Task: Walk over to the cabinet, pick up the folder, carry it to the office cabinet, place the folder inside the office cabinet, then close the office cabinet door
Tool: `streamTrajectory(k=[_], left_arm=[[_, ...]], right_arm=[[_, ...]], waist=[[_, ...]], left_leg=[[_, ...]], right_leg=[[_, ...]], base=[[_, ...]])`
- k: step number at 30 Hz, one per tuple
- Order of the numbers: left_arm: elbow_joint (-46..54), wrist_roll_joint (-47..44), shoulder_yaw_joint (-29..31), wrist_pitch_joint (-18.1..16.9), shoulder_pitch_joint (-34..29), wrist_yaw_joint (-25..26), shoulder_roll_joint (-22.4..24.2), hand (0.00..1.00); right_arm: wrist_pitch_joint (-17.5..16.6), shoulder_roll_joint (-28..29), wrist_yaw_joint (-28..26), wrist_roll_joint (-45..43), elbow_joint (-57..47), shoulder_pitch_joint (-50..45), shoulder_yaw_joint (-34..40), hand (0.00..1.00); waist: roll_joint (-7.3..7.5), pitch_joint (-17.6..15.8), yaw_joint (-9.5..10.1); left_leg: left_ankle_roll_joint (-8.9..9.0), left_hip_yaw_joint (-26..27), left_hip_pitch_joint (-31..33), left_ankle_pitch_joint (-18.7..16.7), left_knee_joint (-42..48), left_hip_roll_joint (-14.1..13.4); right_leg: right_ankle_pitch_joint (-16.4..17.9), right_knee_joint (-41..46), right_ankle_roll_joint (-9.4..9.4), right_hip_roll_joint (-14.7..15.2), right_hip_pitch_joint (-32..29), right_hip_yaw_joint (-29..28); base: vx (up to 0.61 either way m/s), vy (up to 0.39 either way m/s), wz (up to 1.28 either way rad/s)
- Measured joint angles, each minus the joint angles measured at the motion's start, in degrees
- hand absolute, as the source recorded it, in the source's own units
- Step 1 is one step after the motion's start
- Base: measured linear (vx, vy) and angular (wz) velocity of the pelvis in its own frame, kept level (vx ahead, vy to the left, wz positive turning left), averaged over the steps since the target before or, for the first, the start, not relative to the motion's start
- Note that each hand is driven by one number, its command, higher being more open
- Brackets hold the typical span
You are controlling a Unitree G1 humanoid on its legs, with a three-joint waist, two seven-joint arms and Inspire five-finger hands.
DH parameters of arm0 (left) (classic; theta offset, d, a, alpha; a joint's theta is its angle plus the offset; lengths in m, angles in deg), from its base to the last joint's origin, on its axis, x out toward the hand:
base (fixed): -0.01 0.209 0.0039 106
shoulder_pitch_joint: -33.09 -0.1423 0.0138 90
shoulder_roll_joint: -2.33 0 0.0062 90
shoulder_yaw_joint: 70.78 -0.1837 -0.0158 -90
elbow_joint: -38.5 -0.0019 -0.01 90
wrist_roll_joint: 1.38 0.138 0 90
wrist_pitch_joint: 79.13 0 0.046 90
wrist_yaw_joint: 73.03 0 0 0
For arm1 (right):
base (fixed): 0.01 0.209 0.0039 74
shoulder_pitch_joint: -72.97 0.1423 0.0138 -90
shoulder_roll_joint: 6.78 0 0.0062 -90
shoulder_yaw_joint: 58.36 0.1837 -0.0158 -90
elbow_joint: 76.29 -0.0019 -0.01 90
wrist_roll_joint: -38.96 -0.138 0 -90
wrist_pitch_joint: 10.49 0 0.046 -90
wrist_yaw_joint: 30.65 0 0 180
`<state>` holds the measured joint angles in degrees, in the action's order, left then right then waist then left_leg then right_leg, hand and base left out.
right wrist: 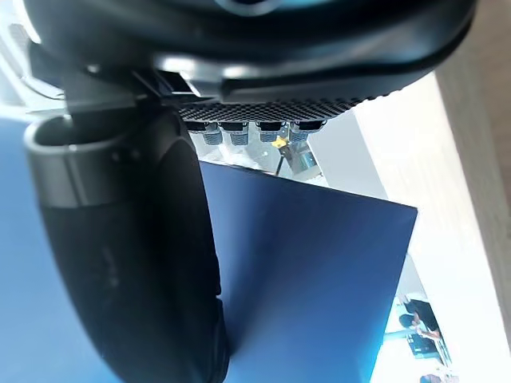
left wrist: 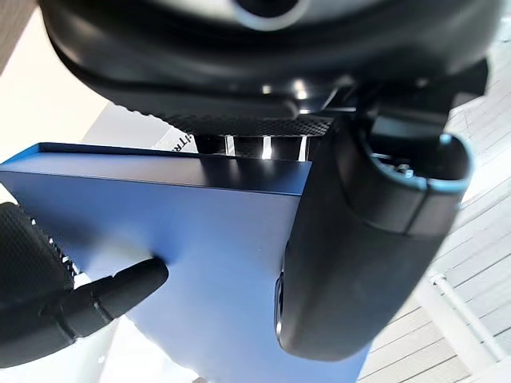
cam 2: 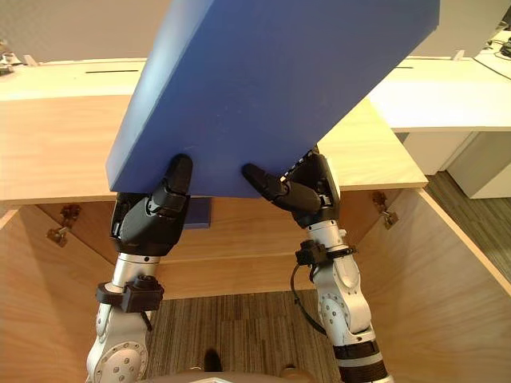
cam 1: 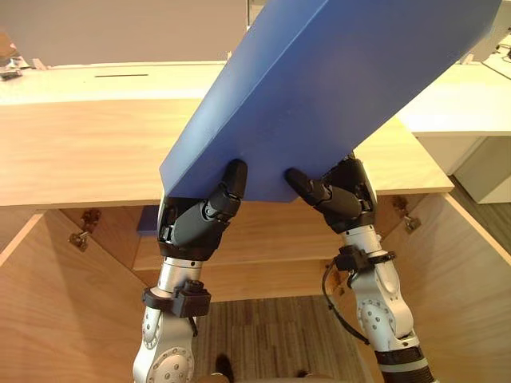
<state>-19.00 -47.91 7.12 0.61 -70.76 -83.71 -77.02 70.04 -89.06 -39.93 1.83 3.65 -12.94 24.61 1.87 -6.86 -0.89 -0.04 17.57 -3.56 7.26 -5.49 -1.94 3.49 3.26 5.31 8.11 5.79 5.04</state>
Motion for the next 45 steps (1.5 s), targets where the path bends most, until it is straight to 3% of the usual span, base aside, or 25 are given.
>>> streamTrajectory(k=[1, 7, 13, 19, 20, 25, 30, 38, 45], left_arm=[[-0.55, -0.74, -0.04, 0.00, 0.00, -0.15, 0.03, 0.00], [-4.77, -4.39, -0.69, 0.13, -0.16, -0.68, 1.81, 0.00], [-10.31, -5.37, 1.10, 0.73, -1.69, -0.62, 3.46, 0.00], [-10.18, 2.42, 4.38, -0.13, -3.04, -0.12, 4.86, 0.00], [-10.16, 4.58, 5.28, -0.25, -3.04, 0.17, 5.61, 1.00], [-10.21, 9.64, 8.29, -0.60, -3.26, 2.76, 7.17, 1.00], [-10.50, 13.09, 15.32, -1.70, -5.00, 8.39, 8.78, 1.00], [-8.79, 24.32, 21.78, -3.86, -8.26, 14.50, 9.68, 1.00], [-9.00, 26.44, 28.63, -4.02, -14.42, 17.05, 11.64, 1.00]], right_arm=[[0.00, 0.02, 0.05, -0.01, 0.52, 0.45, 0.02, 0.00], [-0.02, 0.32, 0.90, -0.53, 0.60, 2.96, 0.88, 0.00], [-0.61, 0.47, 0.55, -2.01, 0.51, 4.46, 2.31, 0.00], [-0.60, 2.60, 1.43, -0.76, 0.53, 4.30, 2.34, 0.00], [-0.60, 3.55, 1.57, -0.51, 0.53, 4.28, 2.34, 0.00], [-0.60, 5.81, 1.77, 1.27, 0.53, 4.17, 2.52, 0.00], [-1.05, 9.58, 3.36, 1.24, 0.44, 4.17, 6.89, 0.00], [-2.14, 9.41, 4.76, 1.31, -0.61, 0.95, 10.79, 0.00], [-2.13, 9.03, 5.07, 1.48, -0.72, -1.84, 12.92, 0.00]], waist=[[-0.03, 0.01, 0.03], [-0.14, 0.08, 0.27], [-0.63, 0.47, 1.03], [-0.68, 0.49, 1.36], [-0.69, 0.50, 1.37], [-0.71, 0.49, 1.36], [-0.70, 0.49, 1.45], [-0.69, 0.50, 1.55], [-0.68, 0.51, 1.78]], left_leg=[[0.00, -0.14, 0.03, 0.10, 0.00, 0.00], [-0.06, -0.81, 0.72, 0.61, -0.01, 0.01], [-0.08, -1.27, 1.28, 0.82, 0.01, 0.01], [-0.09, -1.96, 1.54, 0.84, 0.02, 0.03], [-0.09, -2.11, 1.53, 0.84, 0.01, 0.04], [-0.04, -2.51, 1.54, 0.87, -0.01, 0.05], [-0.02, -2.93, 1.60, 0.88, -0.01, 0.11], [0.03, -5.01, 2.59, 1.08, -0.01, 0.29], [0.09, -6.90, 3.56, 1.25, -0.01, 0.51]], right_leg=[[0.01, 0.01, 0.00, 0.01, -0.01, 0.13], [0.38, 0.04, -0.57, 0.04, -0.31, 0.87], [-0.05, -0.15, 0.11, 0.00, -0.58, 1.31], [-0.08, -0.18, 0.16, -0.03, -0.40, 1.89], [-0.08, -0.16, 0.16, -0.03, -0.28, 2.01], [-0.02, -0.20, 0.08, -0.02, -0.12, 2.44], [0.05, -0.40, -0.01, 0.02, 0.15, 2.96], [0.16, -0.82, -0.13, 0.00, 0.66, 5.14], [0.17, -1.54, -0.13, -0.03, 1.20, 7.27]], base=[[-0.04, 0.008, 0.08], [-0.03, 0.009, 0.07], [0.00, 0.003, 0.03], [0.02, 0.004, 0.05], [0.01, 0.006, 0.04], [-0.01, 0.008, 0.04], [0.00, 0.007, 0.05], [0.01, -0.002, 0.13], [0.01, -0.009, 0.16]])
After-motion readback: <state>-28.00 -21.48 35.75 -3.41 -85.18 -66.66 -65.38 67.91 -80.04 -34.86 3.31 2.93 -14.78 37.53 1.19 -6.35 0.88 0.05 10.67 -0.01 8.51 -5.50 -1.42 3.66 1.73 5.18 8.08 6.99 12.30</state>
